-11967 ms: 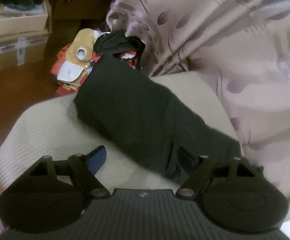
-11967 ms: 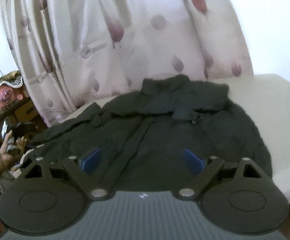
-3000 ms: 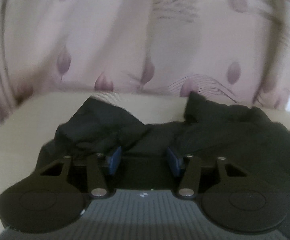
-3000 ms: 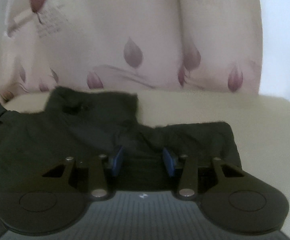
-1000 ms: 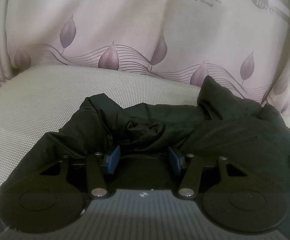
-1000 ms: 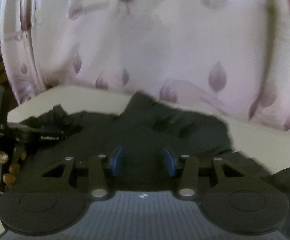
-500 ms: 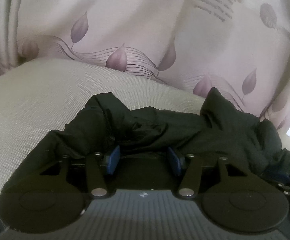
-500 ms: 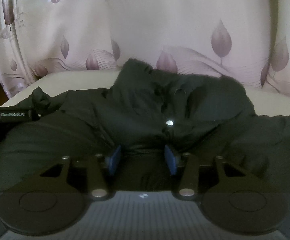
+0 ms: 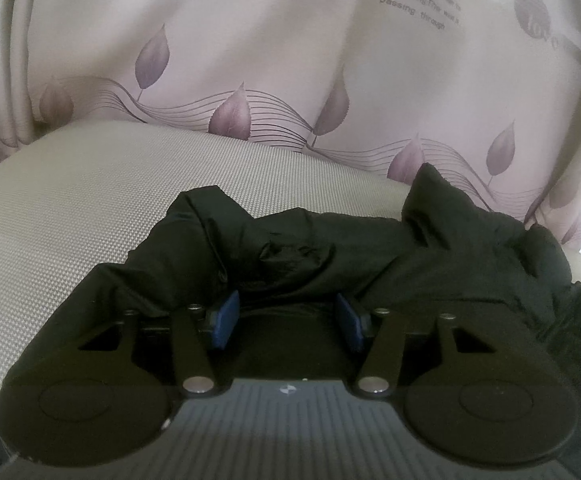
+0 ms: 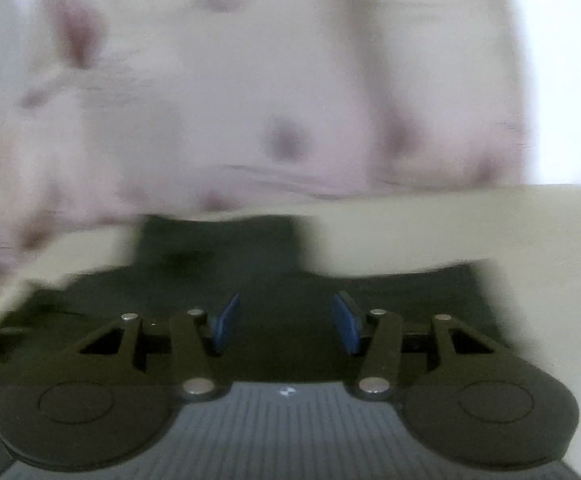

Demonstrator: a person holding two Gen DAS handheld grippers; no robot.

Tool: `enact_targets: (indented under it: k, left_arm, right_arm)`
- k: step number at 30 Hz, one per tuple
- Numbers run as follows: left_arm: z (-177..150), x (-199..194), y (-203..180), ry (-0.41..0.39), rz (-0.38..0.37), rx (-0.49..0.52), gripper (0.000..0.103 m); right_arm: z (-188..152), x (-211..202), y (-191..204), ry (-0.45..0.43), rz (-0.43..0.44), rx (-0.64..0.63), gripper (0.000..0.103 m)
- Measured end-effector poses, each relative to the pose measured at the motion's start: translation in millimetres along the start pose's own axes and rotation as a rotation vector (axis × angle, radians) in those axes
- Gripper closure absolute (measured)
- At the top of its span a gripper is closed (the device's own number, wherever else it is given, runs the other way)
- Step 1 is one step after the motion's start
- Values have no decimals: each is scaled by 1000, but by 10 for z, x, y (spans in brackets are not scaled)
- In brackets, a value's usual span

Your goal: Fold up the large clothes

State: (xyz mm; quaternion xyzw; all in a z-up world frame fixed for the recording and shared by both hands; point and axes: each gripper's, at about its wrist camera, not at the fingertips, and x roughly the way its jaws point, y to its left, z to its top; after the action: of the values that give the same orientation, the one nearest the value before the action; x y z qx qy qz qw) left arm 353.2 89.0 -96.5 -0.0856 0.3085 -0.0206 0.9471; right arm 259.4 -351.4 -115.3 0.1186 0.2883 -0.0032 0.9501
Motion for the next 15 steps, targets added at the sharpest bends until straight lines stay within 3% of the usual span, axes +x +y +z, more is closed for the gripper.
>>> enact_targets:
  k: [4,9,15]
  left_arm:
    - [-2,4,-4,0,1,1,47]
    - [0,2,4,0,3,5,47]
    - [3,-1,8,0,3,6,47]
  right_arm:
    - [-122,204,-485,73,-38,84,55]
    - [-357,338,-455,38,-77,47,55]
    - [-261,308,-472,73,-77,17,54]
